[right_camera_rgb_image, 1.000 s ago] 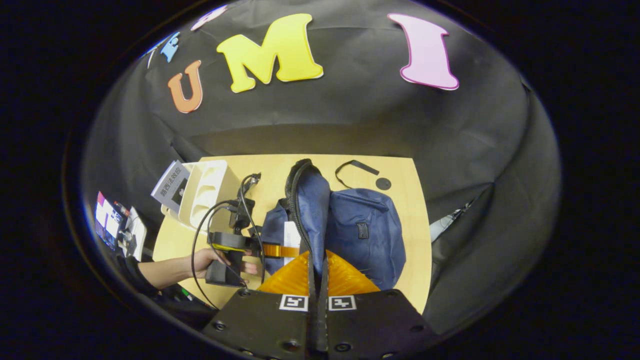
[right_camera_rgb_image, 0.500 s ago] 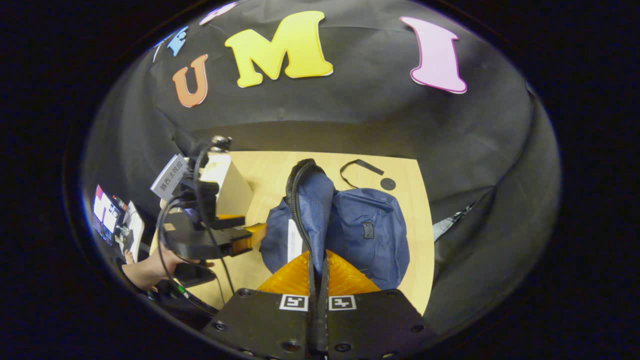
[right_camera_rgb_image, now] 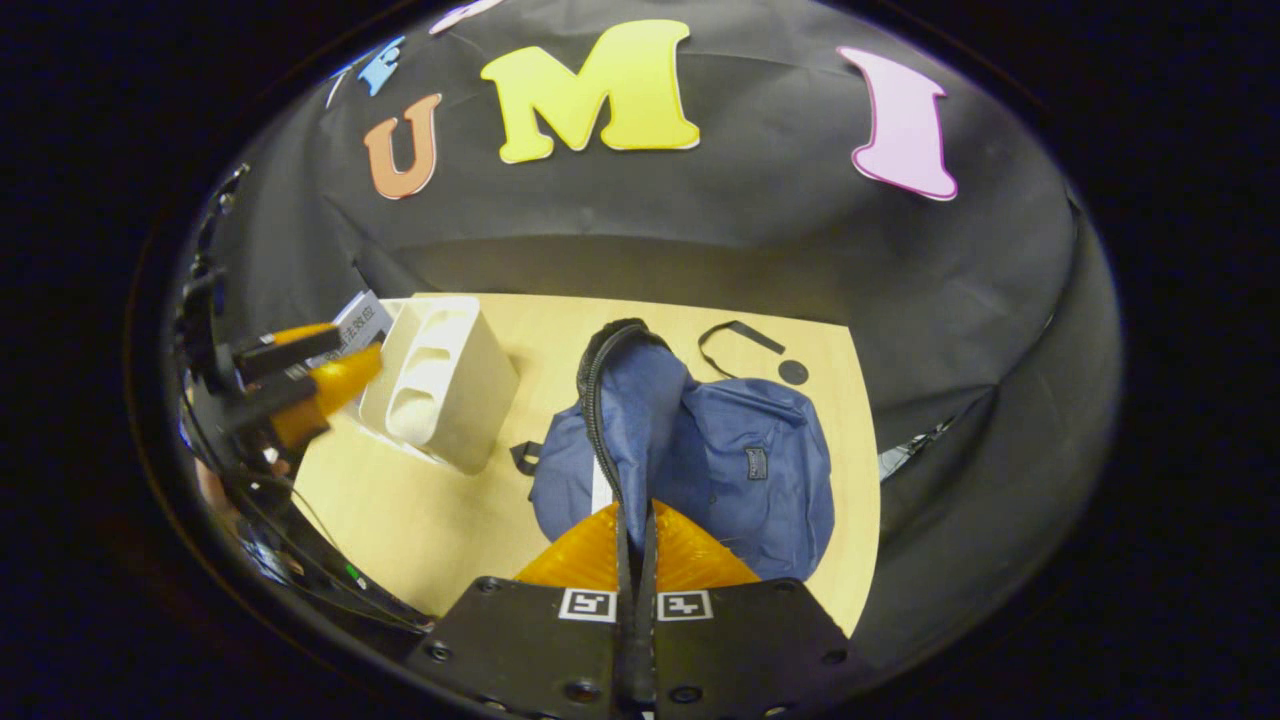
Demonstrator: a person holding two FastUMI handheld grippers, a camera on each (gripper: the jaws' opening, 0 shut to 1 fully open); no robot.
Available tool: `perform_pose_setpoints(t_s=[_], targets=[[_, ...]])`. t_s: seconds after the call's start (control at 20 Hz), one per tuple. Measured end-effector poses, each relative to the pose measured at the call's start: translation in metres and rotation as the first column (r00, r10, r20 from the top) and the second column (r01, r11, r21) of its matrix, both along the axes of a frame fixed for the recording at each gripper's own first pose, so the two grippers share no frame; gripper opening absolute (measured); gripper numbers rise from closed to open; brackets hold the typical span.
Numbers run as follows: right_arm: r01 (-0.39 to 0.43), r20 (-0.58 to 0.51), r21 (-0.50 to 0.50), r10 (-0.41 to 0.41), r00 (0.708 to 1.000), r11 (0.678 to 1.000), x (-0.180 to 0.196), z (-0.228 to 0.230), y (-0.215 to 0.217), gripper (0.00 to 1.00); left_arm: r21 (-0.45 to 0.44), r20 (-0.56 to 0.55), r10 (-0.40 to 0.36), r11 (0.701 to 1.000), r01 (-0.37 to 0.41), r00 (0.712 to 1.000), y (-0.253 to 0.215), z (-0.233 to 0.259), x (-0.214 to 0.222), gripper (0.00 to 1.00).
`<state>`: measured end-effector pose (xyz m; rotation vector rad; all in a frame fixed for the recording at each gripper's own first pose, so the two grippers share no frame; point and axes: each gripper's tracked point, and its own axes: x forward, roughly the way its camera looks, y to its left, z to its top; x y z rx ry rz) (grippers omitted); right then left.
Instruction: Open the schoolbag, grab two books from the bookshelf and put them into the schoolbag.
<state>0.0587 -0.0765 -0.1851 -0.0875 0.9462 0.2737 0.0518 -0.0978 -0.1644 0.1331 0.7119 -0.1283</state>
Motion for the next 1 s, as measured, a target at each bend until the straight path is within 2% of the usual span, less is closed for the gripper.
perform_pose_setpoints(t_s=[0.15, 0.25, 0.3, 0.35, 0.45, 0.65, 0.8, 1.0], targets=[[0.000, -0.005, 0.002, 0.000, 1.000, 1.000, -0.001, -0.003, 0.006, 0.00, -0.033, 0.033, 0.033, 0.999, -0.032, 0.999, 0.042, 0.028, 0.008, 0.99], [0.004, -0.007, 0.004, -0.004, 1.000, 1.000, -0.001, -0.005, 0.009, 0.01, -0.025, 0.001, 0.070, 0.997, -0.070, 0.998, 0.075, 0.025, 0.010, 0.99], [0.007, -0.007, 0.004, -0.007, 1.000, 1.000, 0.000, -0.004, 0.011, 0.00, -0.028, -0.032, 0.091, 0.995, -0.092, 0.995, 0.090, 0.019, 0.010, 0.95], [0.009, -0.007, 0.003, -0.009, 1.000, 1.000, 0.000, -0.004, 0.012, 0.01, -0.055, -0.082, 0.103, 0.993, -0.108, 0.991, 0.101, 0.011, 0.014, 0.99], [0.013, -0.005, -0.001, -0.013, 1.000, 1.000, 0.000, -0.004, 0.012, 0.01, -0.087, -0.178, 0.138, 0.984, -0.156, 0.974, 0.125, -0.004, 0.016, 0.99], [0.031, -0.011, 0.003, -0.031, 0.999, 1.000, -0.001, -0.007, 0.011, 0.00, -0.034, -0.272, 0.133, 0.988, -0.148, 0.953, 0.178, -0.023, 0.038, 0.99], [0.039, -0.014, 0.005, -0.039, 0.999, 0.999, 0.000, -0.008, 0.010, 0.00, -0.065, -0.363, 0.122, 0.986, -0.155, 0.924, 0.192, -0.030, 0.051, 0.99], [0.047, -0.020, 0.008, -0.047, 0.999, 0.999, 0.001, -0.011, 0.009, 0.00, -0.053, -0.502, 0.097, 0.988, -0.143, 0.859, 0.208, -0.060, 0.054, 0.99]])
